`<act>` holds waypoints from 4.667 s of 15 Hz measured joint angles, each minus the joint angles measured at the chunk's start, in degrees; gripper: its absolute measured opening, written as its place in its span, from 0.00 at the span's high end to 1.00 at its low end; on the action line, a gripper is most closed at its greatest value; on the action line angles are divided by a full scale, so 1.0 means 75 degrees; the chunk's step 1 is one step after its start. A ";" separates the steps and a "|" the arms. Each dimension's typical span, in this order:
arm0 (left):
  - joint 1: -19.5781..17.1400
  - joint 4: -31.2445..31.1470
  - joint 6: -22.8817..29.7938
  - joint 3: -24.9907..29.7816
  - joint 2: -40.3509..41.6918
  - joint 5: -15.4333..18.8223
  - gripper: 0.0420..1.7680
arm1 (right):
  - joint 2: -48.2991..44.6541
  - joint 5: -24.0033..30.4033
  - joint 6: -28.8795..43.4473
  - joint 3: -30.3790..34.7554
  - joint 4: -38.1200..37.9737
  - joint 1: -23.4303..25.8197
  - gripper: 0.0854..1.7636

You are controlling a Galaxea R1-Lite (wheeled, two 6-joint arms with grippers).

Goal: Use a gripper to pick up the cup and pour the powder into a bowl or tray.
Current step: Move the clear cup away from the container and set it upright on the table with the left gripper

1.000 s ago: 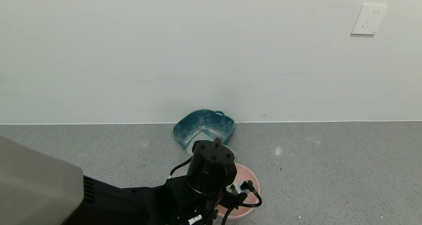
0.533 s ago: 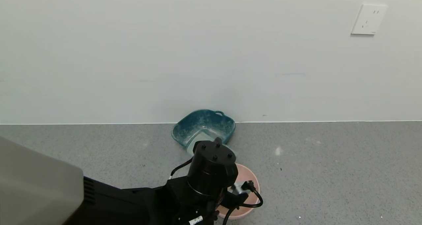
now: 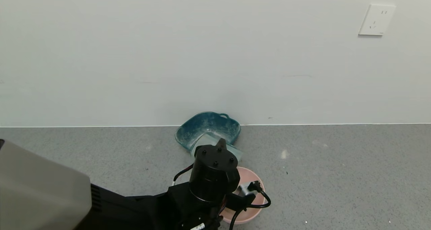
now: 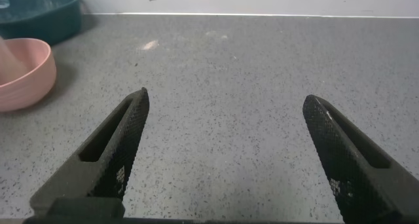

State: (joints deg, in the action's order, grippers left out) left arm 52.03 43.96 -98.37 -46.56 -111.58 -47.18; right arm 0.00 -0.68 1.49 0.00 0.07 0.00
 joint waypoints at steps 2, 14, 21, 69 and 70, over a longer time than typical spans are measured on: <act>0.0008 0.0346 0.0150 0.0128 -0.0003 0.0021 0.28 | 0.0000 0.0000 0.0000 0.0000 0.0000 0.0000 0.03; 0.0078 0.1282 0.3469 0.0748 -0.0150 0.0411 0.28 | 0.0000 0.0000 0.0000 0.0000 0.0000 0.0000 0.03; -0.0021 0.1393 0.6191 0.0847 0.0075 0.1370 0.28 | 0.0000 -0.0003 0.0000 0.0000 0.0000 0.0000 0.03; -0.6585 0.1967 1.3228 0.0585 -0.0992 0.5855 0.28 | 0.0000 0.0000 0.0000 0.0000 0.0000 0.0000 0.03; -0.6589 0.1978 1.3229 0.0523 -0.1109 0.5853 0.28 | 0.0000 0.0000 0.0000 0.0000 0.0000 0.0000 0.03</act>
State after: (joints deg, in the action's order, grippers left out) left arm 2.61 58.80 0.85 -42.63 -119.89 -3.28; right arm 0.00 -0.68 1.49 0.00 0.07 0.00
